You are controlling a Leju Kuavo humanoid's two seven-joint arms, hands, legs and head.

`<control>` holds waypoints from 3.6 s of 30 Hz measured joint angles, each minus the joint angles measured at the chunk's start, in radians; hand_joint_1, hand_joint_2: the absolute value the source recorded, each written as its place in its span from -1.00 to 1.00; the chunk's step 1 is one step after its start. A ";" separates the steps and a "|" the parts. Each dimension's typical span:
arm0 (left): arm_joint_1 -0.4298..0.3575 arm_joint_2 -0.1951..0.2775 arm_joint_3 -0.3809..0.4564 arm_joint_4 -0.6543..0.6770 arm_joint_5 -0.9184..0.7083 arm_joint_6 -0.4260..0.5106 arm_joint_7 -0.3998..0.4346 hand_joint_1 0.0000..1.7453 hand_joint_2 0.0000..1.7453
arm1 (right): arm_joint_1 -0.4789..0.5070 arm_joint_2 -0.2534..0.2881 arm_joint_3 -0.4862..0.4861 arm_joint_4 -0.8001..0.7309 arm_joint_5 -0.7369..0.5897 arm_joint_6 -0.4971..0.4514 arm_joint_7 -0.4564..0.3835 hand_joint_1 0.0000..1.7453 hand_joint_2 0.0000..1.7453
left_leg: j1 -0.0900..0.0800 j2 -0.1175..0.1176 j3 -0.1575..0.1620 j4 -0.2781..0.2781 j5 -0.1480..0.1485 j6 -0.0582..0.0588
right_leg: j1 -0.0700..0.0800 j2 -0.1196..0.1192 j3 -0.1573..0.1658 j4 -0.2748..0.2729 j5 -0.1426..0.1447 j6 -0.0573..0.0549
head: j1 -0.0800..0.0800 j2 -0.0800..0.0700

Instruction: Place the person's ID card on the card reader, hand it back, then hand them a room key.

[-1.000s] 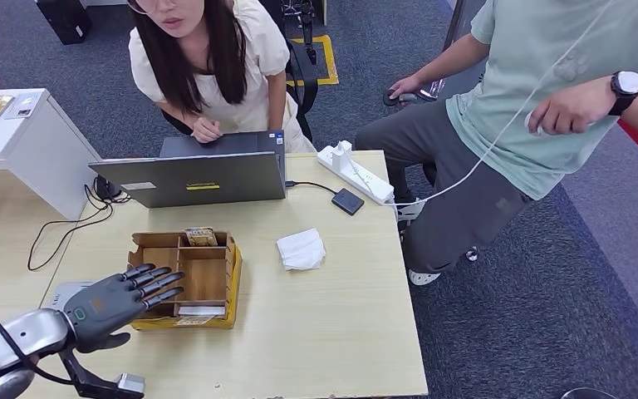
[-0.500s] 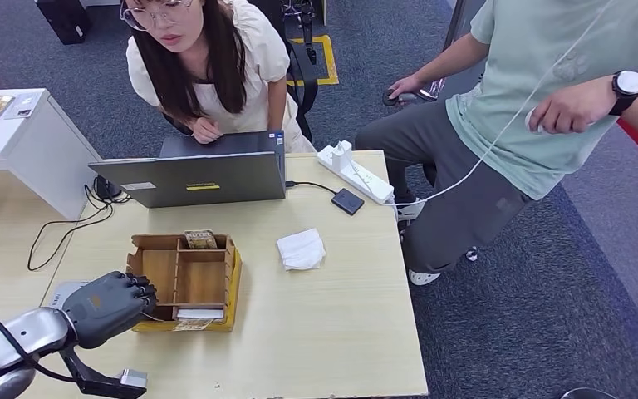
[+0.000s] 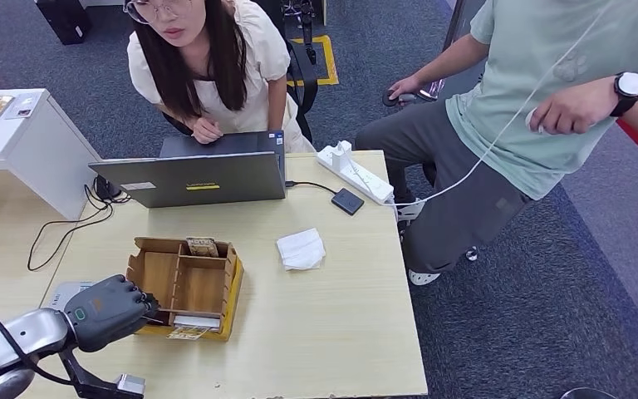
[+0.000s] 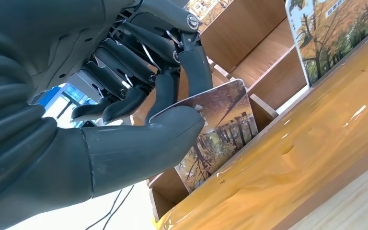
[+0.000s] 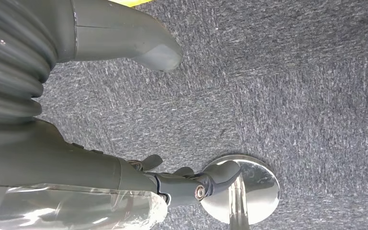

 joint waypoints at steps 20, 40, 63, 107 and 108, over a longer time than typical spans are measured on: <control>-0.006 0.016 0.065 0.003 0.094 0.011 0.012 1.00 1.00 | -0.001 0.000 0.000 -0.001 -0.006 0.012 0.000 -1.00 1.00 | 0.000 0.000 0.000 0.000 0.000 0.000 | 0.000 0.000 0.000 0.000 0.000 0.000 | 0.000 0.000; -0.059 0.032 0.266 -0.013 0.300 -0.039 -0.015 1.00 1.00 | 0.000 0.000 -0.001 -0.020 -0.018 0.026 -0.008 -1.00 1.00 | 0.000 0.000 0.000 0.000 0.000 0.000 | 0.000 0.000 0.000 0.000 0.000 0.000 | 0.000 0.000; -0.455 -0.344 0.336 0.276 0.393 0.038 -0.001 1.00 1.00 | -0.055 -0.001 0.050 -0.009 -0.003 0.004 -0.003 -1.00 1.00 | -0.001 -0.001 0.000 0.002 0.003 0.001 | -0.001 0.000 0.000 0.000 0.004 0.001 | 0.000 0.000; -0.558 -0.647 0.300 0.540 0.161 0.268 0.116 -1.00 1.00 | -0.050 -0.019 0.231 0.030 -0.087 -0.023 0.052 -1.00 1.00 | -0.001 -0.001 -0.001 0.002 0.003 0.002 | -0.001 0.000 -0.001 0.000 0.004 0.002 | 0.000 0.000; -0.557 -0.647 0.300 0.541 0.160 0.268 0.116 -1.00 1.00 | -0.049 -0.019 0.232 0.030 -0.088 -0.023 0.052 -1.00 1.00 | -0.001 -0.001 -0.001 0.002 0.003 0.002 | -0.001 0.000 -0.001 0.000 0.004 0.002 | 0.000 0.000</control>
